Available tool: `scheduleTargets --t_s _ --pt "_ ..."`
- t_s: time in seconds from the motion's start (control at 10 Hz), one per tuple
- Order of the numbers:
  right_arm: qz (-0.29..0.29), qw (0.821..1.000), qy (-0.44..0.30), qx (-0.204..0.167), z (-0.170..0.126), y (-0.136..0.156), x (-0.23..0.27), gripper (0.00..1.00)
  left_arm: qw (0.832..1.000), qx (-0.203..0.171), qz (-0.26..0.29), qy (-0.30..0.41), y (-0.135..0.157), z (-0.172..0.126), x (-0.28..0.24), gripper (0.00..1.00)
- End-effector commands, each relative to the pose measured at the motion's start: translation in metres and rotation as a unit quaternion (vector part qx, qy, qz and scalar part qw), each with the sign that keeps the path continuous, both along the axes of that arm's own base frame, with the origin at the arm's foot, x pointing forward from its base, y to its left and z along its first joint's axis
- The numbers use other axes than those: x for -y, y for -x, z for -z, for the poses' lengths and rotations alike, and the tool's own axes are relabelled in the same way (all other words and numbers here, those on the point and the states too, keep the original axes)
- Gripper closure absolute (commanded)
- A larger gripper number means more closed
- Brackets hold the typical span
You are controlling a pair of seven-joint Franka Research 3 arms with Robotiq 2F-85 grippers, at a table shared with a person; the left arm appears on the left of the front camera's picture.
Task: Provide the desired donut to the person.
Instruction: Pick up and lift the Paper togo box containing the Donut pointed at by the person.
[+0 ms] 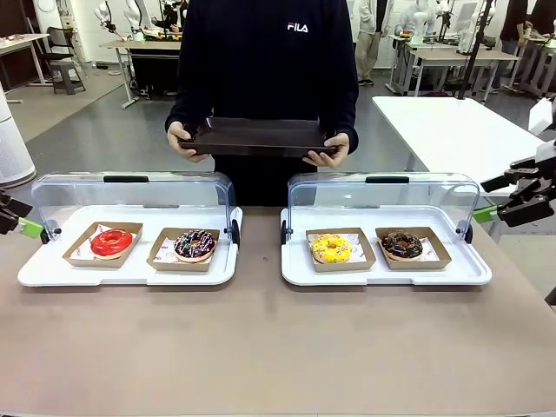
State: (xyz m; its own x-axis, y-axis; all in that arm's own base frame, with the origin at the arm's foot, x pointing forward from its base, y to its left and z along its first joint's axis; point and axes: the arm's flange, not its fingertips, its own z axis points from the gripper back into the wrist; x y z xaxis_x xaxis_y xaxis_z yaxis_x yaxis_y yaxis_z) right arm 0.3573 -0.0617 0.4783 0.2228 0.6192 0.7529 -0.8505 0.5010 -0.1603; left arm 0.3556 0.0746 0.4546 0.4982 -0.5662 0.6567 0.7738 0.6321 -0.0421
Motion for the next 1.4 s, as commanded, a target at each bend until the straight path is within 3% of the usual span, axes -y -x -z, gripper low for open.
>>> scheduleTargets --t_s 0.0,0.6,1.2,1.3 --pt "-0.034 0.998 -0.04 0.025 0.005 0.005 0.007 0.0 0.999 0.021 0.018 0.024 0.026 0.014 -0.003 0.0" --pt "-0.045 0.993 -0.081 0.07 0.002 0.012 0.012 0.0 0.994 0.079 0.027 0.063 0.031 0.002 -0.016 0.0" --pt "-0.044 0.994 -0.079 0.068 -0.001 0.013 0.01 0.0 0.994 0.082 0.023 0.065 0.029 -0.003 -0.008 0.0" --pt "-0.041 0.995 -0.075 0.06 -0.002 0.013 0.013 0.0 0.994 0.084 0.053 0.051 0.031 -0.002 -0.004 0.0"
